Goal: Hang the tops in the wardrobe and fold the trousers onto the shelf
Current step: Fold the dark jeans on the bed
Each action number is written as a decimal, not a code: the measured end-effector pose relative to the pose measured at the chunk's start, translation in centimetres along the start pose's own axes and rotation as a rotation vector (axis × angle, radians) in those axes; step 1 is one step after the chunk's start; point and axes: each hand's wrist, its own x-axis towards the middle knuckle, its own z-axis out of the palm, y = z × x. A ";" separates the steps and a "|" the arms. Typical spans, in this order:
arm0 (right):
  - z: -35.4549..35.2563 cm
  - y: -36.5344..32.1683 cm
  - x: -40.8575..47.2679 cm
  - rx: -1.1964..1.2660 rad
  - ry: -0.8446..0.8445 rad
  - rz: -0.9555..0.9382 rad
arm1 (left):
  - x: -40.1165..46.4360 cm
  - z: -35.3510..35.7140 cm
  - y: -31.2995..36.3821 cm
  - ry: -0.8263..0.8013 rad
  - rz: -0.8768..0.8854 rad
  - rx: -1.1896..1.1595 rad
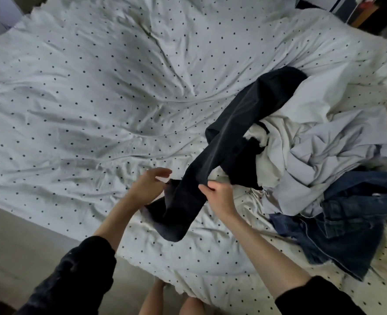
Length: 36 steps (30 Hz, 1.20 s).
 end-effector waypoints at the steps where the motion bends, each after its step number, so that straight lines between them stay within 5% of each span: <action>1: 0.4 1.0 -0.6 -0.039 -0.050 -0.003 | 0.6 0.1 0.4 0.018 0.028 0.003; 9: 1.1 4.6 -2.6 -0.355 -0.488 0.053 | 3.8 7.4 3.4 -0.095 0.176 0.471; 13: -2.5 6.3 0.0 -0.298 -0.516 0.174 | 6.1 10.5 3.1 -0.088 0.135 0.541; 16: -5.8 6.6 3.2 -0.295 -0.332 0.224 | 7.9 11.3 2.8 -0.039 0.136 0.570; 19: -7.7 5.5 7.7 -0.304 0.141 0.183 | 9.4 12.0 2.3 -0.089 0.099 0.585; 22: -8.3 2.6 12.4 -0.507 0.350 0.086 | 10.3 12.5 1.6 -0.120 0.088 0.494; 28: -6.3 -0.8 17.5 -0.570 0.245 0.098 | 10.6 10.0 2.7 -0.029 0.101 0.132; 32: -5.0 -0.1 15.0 -0.412 0.137 -0.132 | 10.6 6.4 5.2 0.088 0.123 -0.133; 36: -3.0 1.1 11.0 -0.370 -0.003 -0.353 | 10.7 4.5 9.2 0.035 0.177 -0.226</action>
